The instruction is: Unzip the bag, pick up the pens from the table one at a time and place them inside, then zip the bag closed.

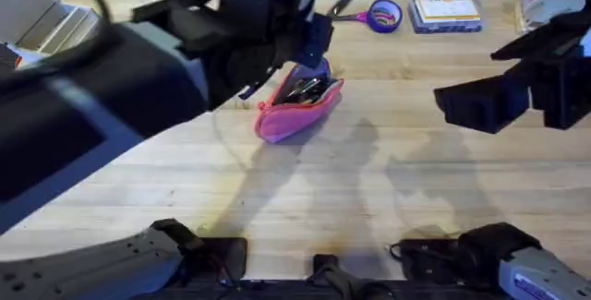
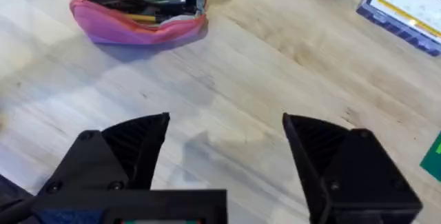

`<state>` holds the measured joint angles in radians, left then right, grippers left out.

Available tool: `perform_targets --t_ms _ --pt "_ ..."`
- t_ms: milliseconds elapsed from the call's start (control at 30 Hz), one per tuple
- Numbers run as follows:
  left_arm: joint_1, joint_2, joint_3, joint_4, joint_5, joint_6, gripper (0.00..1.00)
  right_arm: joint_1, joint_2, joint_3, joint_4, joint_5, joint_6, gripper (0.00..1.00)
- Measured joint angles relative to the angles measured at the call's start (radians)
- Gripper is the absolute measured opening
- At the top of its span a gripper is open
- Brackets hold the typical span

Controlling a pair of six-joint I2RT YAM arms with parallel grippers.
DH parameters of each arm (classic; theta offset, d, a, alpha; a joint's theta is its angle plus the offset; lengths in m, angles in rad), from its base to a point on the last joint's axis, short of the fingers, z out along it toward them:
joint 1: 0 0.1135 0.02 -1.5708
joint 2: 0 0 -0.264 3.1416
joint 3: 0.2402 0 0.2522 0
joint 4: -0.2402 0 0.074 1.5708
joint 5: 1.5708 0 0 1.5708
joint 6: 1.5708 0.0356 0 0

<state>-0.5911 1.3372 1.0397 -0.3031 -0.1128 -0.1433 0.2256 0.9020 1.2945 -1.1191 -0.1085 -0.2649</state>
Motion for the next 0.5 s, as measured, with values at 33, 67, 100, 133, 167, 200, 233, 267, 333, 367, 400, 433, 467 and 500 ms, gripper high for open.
perform_targets --t_ms 33,67,100,133,167,200,233,267,333,367,400,433,467,500 --pt "-0.002 0.013 0.000 -0.001 0.019 0.015 0.043 0.000 -0.002 0.000 0.003 0.000 0.000 0.998" --pt "-0.002 0.024 0.000 -0.005 0.036 0.030 0.043 0.000 -0.002 0.000 0.007 0.000 0.000 0.998" --pt "-0.003 0.033 0.000 -0.012 0.054 0.043 0.043 0.000 -0.002 0.000 0.009 0.000 0.000 0.998" --pt "-0.003 0.039 0.000 -0.022 0.069 0.054 0.043 0.000 -0.002 -0.001 0.010 0.000 0.000 0.998" --pt "-0.005 0.043 0.000 -0.037 0.079 0.063 0.043 0.000 -0.002 -0.001 0.011 0.000 0.000 0.998" --pt "-0.006 0.045 0.000 -0.052 0.088 0.069 0.043 0.000 -0.002 -0.001 0.011 0.000 0.000 0.998" --pt "-0.007 0.045 0.000 -0.073 0.096 0.076 0.043 0.000 -0.002 -0.001 0.011 0.000 0.000 0.998" --pt "-0.007 0.045 0.000 -0.093 0.100 0.081 0.043 0.000 -0.002 -0.002 0.011 0.000 0.000 0.998" --pt "-0.007 0.045 0.000 -0.132 0.109 0.087 0.044 0.000 -0.002 -0.002 0.012 0.000 0.000 0.998" --pt "-0.007 0.045 -0.002 -0.146 0.112 0.089 0.044 0.000 -0.002 -0.002 0.015 0.000 0.000 0.998" --pt "-0.007 0.045 -0.004 -0.150 0.114 0.091 0.044 0.000 -0.002 -0.002 0.019 0.000 0.000 0.998" --pt "-0.007 0.045 -0.007 -0.150 0.115 0.092 0.044 0.000 -0.002 -0.002 0.023 0.000 0.000 0.998" --pt "-0.007 0.045 -0.011 -0.147 0.117 0.095 0.044 0.000 -0.001 -0.002 0.028 0.000 0.000 0.998" --pt "-0.007 0.046 -0.015 -0.141 0.117 0.097 0.044 0.000 0.001 -0.002 0.032 0.000 0.000 0.998"
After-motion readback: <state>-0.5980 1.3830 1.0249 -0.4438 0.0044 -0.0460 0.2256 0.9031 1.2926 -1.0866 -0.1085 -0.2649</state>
